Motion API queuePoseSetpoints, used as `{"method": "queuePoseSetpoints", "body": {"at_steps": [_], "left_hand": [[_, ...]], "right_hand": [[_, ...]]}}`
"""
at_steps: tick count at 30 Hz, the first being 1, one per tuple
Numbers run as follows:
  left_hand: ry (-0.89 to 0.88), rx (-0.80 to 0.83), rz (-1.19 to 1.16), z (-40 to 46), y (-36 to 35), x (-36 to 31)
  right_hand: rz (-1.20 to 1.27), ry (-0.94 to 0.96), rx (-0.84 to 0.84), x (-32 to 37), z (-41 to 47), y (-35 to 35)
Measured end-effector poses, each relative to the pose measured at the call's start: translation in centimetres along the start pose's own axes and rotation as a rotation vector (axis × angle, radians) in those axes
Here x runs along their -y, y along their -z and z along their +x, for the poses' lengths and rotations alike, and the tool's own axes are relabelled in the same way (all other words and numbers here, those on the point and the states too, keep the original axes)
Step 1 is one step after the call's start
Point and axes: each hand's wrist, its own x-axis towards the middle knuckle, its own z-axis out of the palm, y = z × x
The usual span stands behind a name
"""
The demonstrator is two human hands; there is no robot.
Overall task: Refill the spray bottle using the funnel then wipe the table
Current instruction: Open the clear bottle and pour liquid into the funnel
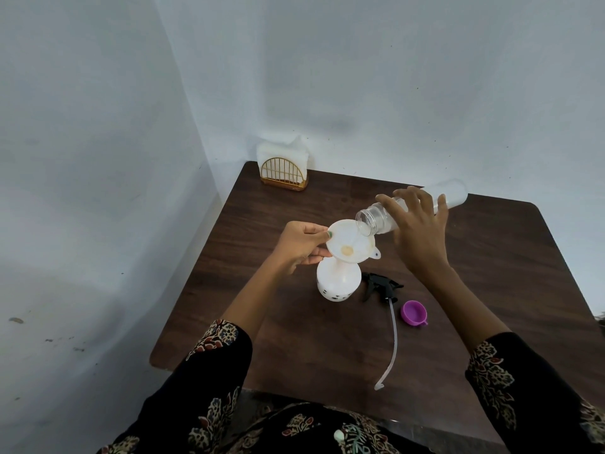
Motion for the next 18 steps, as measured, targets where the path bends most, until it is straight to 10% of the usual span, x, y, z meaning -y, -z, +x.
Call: {"method": "queuePoseSetpoints", "body": {"at_steps": [18], "left_hand": [[-0.004,-0.001,0.009,0.06,0.09,0.09]], "right_hand": [[-0.009,0.002,-0.024,0.04,0.18,-0.17]]}}
